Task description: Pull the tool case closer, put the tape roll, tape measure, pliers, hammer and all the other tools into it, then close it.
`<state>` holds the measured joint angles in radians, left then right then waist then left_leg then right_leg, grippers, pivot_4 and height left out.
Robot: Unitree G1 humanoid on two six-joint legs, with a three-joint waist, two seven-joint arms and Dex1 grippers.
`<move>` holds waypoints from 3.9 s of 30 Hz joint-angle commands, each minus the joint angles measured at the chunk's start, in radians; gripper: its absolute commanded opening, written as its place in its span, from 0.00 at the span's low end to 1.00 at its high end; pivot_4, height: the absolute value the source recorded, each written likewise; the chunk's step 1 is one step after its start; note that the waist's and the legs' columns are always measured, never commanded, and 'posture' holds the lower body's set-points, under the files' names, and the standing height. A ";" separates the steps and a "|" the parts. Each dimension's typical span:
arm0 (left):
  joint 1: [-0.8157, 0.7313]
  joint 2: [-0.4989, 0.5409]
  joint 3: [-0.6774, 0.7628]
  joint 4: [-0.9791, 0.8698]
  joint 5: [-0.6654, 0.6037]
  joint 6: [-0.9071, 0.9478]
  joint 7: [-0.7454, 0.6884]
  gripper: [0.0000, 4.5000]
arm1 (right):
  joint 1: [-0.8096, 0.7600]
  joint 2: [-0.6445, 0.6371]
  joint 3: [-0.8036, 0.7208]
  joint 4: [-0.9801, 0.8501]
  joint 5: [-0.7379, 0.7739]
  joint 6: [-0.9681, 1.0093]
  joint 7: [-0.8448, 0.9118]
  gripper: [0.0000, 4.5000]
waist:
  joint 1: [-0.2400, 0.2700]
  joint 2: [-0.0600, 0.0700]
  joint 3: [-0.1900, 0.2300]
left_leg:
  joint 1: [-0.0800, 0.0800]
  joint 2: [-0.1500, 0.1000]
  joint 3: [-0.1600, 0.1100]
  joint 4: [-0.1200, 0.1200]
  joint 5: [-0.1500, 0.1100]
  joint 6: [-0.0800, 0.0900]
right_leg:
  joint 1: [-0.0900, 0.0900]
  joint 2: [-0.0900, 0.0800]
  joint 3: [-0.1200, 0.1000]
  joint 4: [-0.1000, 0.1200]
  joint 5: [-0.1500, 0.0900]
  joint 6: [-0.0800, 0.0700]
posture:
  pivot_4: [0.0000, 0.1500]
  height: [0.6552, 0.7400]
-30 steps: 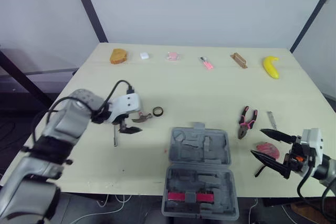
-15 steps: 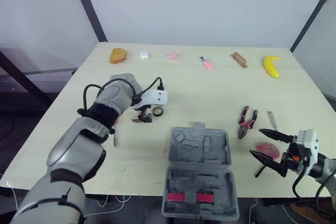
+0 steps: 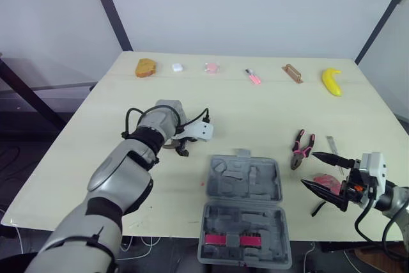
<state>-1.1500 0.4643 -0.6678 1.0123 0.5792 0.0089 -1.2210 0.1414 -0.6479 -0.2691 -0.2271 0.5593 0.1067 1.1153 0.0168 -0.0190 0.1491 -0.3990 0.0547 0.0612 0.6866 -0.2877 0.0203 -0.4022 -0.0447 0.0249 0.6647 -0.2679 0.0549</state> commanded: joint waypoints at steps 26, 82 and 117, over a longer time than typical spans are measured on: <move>0.091 0.071 0.240 -0.637 -0.392 0.482 -0.393 0.02 | -0.009 -0.023 0.000 -0.028 0.001 -0.052 0.075 1.00 | -0.005 0.001 0.001 | 0.000 0.000 -0.006 0.001 0.000 0.000 | 0.003 0.002 -0.001 0.000 0.000 0.000 | 1.00 1.00; 0.219 0.064 0.047 -0.639 -0.471 0.590 -0.224 0.02 | 0.034 -0.123 -0.057 0.090 -0.008 -0.127 0.163 1.00 | -0.003 0.002 0.000 | 0.000 -0.001 -0.011 0.002 0.000 0.000 | 0.004 0.004 0.000 0.000 0.000 0.000 | 1.00 1.00; 0.222 0.071 0.056 -0.658 -0.447 0.533 -0.239 0.52 | 0.040 -0.132 -0.057 0.116 -0.016 -0.146 0.178 1.00 | -0.002 0.002 0.001 | 0.000 -0.001 -0.010 0.002 0.000 0.000 | 0.004 0.004 0.000 0.000 0.000 0.000 | 1.00 1.00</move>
<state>-0.9197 0.5271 -0.6282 0.3988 0.1345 0.5401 -1.4462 0.1806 -0.7659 -0.2950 -0.1071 0.5355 -0.0262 1.2866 0.0147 -0.0169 0.1497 -0.3993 0.0539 0.0508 0.6885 -0.2874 0.0203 -0.3982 -0.0410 0.0254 0.6644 -0.2681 0.0546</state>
